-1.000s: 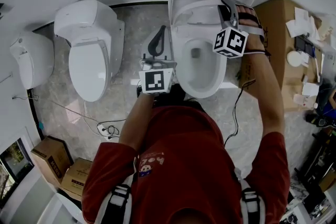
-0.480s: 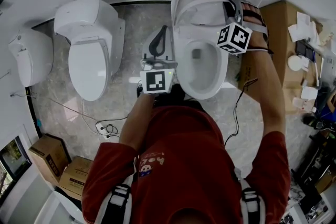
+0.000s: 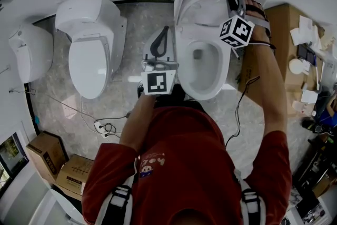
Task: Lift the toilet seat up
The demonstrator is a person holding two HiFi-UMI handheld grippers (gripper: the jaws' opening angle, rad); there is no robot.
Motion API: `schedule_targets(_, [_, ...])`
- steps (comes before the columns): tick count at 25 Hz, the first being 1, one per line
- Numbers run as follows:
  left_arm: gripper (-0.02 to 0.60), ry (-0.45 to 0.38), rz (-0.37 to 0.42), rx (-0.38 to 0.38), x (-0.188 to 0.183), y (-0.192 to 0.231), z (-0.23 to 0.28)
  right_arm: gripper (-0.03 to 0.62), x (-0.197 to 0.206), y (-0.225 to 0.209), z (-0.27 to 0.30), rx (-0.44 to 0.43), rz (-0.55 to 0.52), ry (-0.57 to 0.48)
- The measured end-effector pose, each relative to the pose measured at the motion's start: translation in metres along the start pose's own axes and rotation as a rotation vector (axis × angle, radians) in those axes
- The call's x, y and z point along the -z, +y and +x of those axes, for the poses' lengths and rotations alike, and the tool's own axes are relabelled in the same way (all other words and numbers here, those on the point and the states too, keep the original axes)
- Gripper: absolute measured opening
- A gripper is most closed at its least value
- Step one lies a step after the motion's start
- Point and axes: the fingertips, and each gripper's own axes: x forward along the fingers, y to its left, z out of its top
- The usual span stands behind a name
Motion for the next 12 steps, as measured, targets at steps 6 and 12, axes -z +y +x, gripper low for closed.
schedule_targets(6, [0.009,-0.003,0.001,-0.009,-0.0010,-0.0001,-0.0044,0.074,-0.0002,0.0004,0.0007,0.004,0.000,-0.001])
schedule_targets(12, [0.009,0.007,0.008,-0.014,-0.0046,-0.0032,-0.0104,0.074,0.0015,0.0000,-0.0027,0.014,0.002,0.002])
